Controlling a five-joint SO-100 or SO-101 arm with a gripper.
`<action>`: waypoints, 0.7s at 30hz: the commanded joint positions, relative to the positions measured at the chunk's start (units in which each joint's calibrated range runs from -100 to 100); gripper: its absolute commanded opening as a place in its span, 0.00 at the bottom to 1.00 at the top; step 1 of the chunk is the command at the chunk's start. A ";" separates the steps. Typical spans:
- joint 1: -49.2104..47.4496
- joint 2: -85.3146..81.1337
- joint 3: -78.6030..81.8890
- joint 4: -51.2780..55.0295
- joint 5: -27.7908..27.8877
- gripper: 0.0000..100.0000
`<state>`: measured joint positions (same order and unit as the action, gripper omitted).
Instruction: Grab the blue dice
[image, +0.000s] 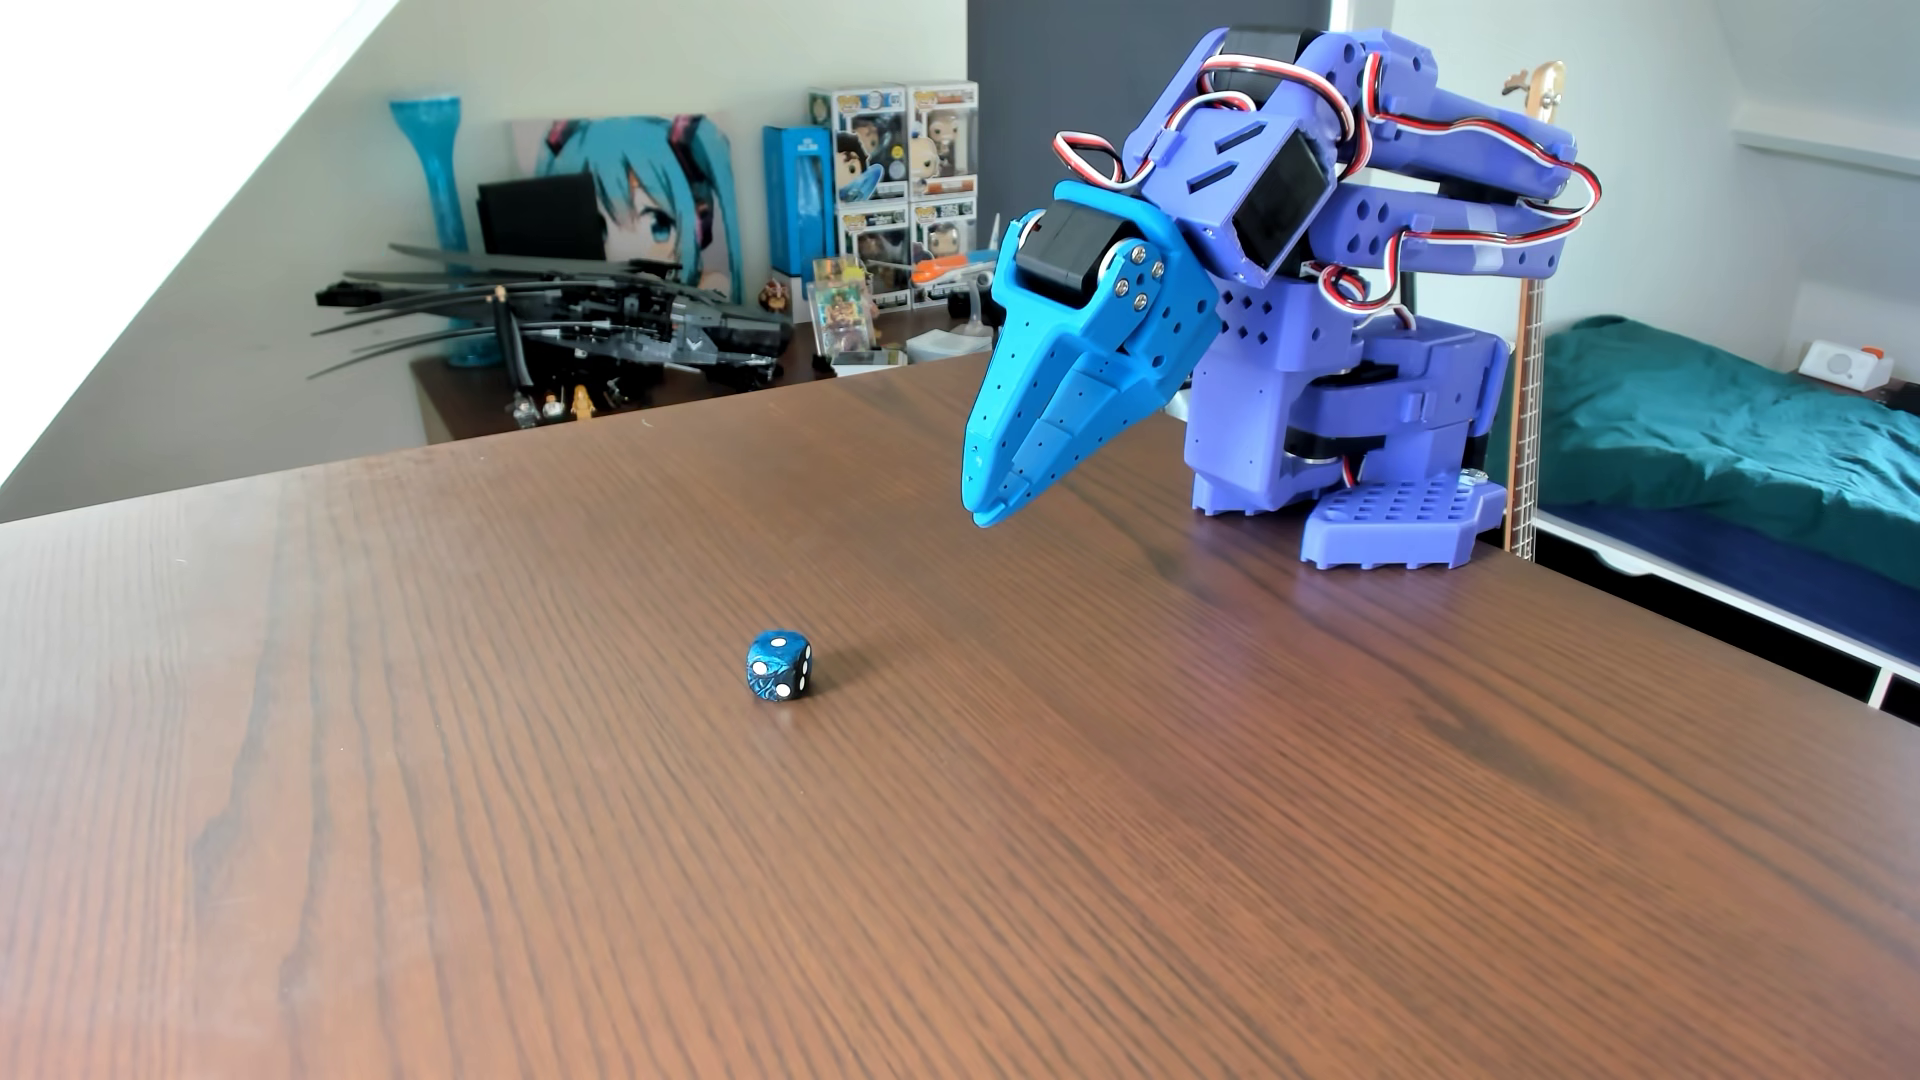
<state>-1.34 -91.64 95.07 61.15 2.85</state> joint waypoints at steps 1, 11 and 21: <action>-0.21 -0.58 -1.21 -0.31 0.04 0.02; -0.21 -0.58 -1.21 -0.31 0.04 0.02; 0.03 -0.58 -1.21 -0.31 0.04 0.02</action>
<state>-1.34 -91.64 95.07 61.15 2.85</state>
